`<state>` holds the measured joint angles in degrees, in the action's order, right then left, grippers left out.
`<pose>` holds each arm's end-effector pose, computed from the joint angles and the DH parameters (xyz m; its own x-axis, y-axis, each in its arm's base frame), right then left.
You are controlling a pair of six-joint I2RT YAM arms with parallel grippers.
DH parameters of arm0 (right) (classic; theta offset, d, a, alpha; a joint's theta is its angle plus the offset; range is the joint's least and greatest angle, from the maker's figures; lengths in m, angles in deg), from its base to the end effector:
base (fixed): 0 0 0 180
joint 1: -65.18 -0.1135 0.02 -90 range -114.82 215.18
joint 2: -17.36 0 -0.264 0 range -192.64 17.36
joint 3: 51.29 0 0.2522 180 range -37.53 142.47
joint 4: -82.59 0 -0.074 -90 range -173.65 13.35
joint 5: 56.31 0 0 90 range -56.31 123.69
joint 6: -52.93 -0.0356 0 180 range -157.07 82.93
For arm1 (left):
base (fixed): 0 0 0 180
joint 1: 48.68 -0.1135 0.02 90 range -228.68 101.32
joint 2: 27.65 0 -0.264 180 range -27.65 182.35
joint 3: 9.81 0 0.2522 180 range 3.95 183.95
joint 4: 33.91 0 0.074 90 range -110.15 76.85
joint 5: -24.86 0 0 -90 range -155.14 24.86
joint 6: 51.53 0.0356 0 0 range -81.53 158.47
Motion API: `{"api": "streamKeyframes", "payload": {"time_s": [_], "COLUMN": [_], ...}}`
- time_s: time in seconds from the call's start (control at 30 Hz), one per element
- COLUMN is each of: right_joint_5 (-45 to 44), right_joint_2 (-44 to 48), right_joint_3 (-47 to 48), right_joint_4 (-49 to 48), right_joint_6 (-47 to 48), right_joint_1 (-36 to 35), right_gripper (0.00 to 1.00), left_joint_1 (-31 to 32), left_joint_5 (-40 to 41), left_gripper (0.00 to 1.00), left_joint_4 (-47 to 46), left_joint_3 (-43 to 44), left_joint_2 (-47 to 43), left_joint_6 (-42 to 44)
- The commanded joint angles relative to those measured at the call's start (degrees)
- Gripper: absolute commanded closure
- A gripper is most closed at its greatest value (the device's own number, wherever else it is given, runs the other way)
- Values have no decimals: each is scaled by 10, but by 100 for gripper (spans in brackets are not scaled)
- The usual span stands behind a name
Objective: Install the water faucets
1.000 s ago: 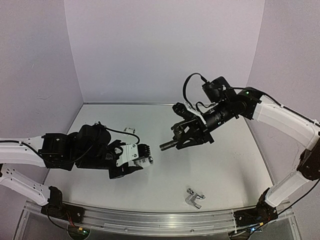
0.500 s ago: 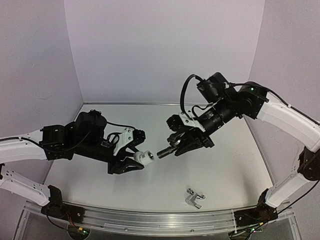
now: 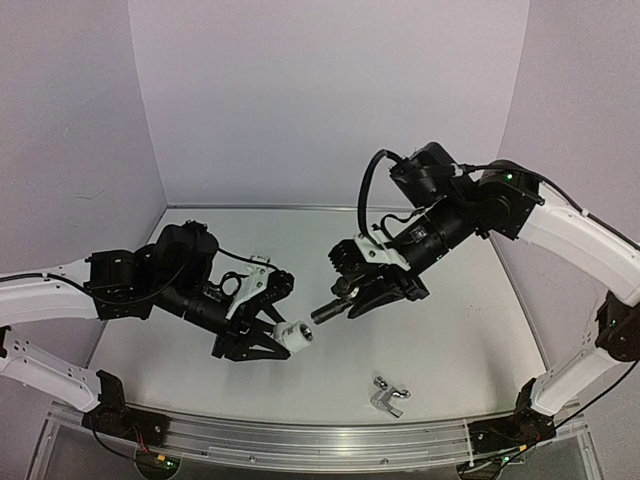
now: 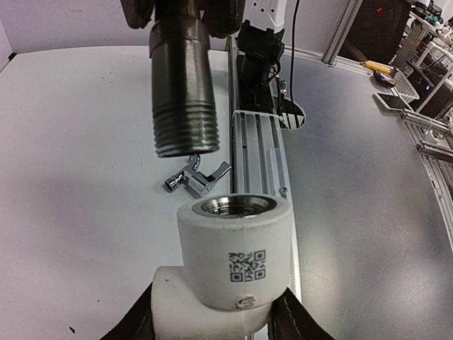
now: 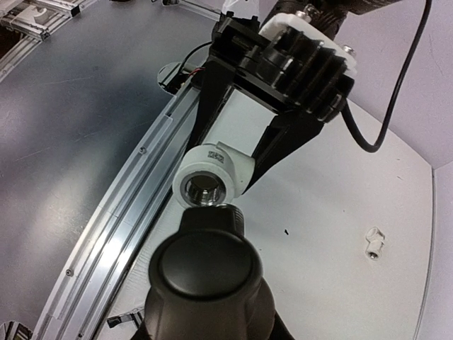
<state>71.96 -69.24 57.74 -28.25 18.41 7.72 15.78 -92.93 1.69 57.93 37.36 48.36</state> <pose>0.1467 0.2710 0.3990 0.5115 -0.4009 -0.7600 -0.8272 -0.4693 -0.3092 0.0924 -0.2318 0.3075 -0.0644 0.4872 -0.8709 0.9929 -0.0564 -0.1050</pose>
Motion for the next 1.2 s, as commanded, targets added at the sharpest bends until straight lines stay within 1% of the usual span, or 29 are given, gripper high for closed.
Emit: {"api": "streamKeyframes", "payload": {"time_s": [0.0,0.2,0.63,0.93,1.17], "right_joint_5": [11,18,-16,-37,-36], "right_joint_2": [-10,-18,-33,-36,-35], "right_joint_3": [29,36,35,34,38], "right_joint_4": [6,9,9,9,9], "right_joint_6": [5,3,9,17,16], "right_joint_1": [-16,-29,-51,-52,-52], "right_gripper": [100,100,100,100,100], "left_joint_1": [-4,-6,-7,-8,-8], "left_joint_5": [-27,-26,-45,-62,-63], "left_gripper": [100,100,100,100,100], "left_joint_4": [-32,-33,-32,-31,-32], "left_joint_3": [18,17,21,21,21], "left_joint_2": [5,2,11,13,14], "left_joint_6": [-6,-9,-8,-3,-5]}}
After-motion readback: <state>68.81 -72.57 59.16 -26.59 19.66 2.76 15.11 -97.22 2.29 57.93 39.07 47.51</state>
